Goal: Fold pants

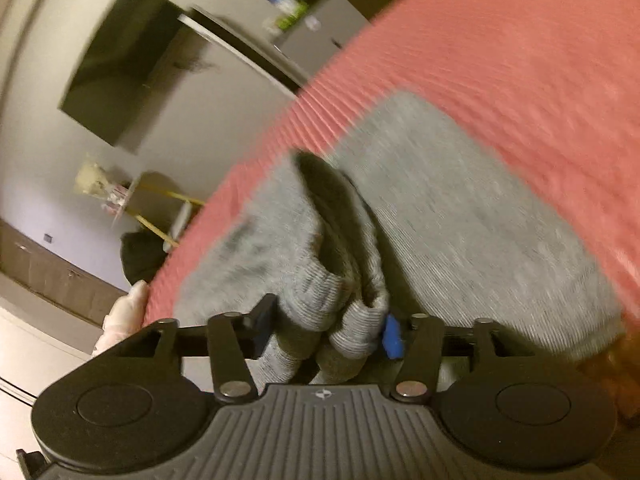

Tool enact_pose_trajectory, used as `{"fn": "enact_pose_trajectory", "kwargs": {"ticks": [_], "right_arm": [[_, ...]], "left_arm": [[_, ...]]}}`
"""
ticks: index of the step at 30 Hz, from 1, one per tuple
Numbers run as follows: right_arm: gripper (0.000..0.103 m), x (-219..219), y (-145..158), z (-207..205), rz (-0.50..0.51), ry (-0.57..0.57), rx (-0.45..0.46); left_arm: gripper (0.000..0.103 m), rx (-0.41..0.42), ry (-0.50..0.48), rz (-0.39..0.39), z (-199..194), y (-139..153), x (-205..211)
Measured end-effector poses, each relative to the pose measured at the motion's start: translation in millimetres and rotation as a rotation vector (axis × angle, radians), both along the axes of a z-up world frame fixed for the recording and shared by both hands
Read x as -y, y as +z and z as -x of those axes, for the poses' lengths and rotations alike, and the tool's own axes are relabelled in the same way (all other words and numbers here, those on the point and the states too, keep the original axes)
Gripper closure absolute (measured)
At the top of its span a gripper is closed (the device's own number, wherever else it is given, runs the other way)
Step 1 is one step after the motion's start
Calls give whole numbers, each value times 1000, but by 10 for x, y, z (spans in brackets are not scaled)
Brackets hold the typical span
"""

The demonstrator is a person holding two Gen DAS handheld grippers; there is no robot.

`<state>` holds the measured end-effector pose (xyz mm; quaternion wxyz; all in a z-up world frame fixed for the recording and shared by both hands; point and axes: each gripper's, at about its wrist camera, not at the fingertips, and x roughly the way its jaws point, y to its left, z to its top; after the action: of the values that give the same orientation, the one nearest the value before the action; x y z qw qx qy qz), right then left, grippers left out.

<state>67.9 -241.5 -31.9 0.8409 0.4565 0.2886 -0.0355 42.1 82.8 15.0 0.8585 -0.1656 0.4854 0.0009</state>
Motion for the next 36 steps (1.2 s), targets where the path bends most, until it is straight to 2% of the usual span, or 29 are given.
{"fn": "enact_pose_trajectory", "kwargs": {"ticks": [2,4,6,7,9,10,11,14,19,22,26,30,32,33,36], "right_arm": [[18,5,-8,-47,-30,24,33],[5,-31,-13,-142,-43,79,50],[5,-117,-13,-235,-8,110,33],[9,-155,-3,-263,15,115,28],[55,-224,32,-270,64,110,25],[62,-226,28,-260,41,118,33],[62,-211,39,-231,20,97,47],[63,-197,174,-105,47,79,101],[63,-183,380,-27,47,65,172],[63,-122,423,27,28,45,188],[63,-91,449,68,14,33,194],[63,-110,477,90,-1,34,225],[63,-94,493,101,-24,36,249],[63,-84,504,108,-31,35,256],[63,-45,540,142,-12,23,270]], "left_arm": [[13,2,-15,-6,-7,3,15],[13,8,-37,-16,2,14,63],[13,15,-61,-27,15,27,119],[13,15,-71,-34,14,28,136],[13,13,-80,-43,18,29,168],[13,14,-85,-45,22,32,177],[13,23,-93,-40,34,44,183],[13,52,-125,-55,79,87,241],[13,53,-186,-95,89,89,354],[13,56,-223,-81,100,83,385],[13,40,-253,-95,85,45,430],[12,-17,-290,-119,59,-27,518],[14,-43,-285,-143,32,-68,545],[20,-41,-270,-145,28,-69,538],[27,-29,-199,-82,21,-59,406]]}}
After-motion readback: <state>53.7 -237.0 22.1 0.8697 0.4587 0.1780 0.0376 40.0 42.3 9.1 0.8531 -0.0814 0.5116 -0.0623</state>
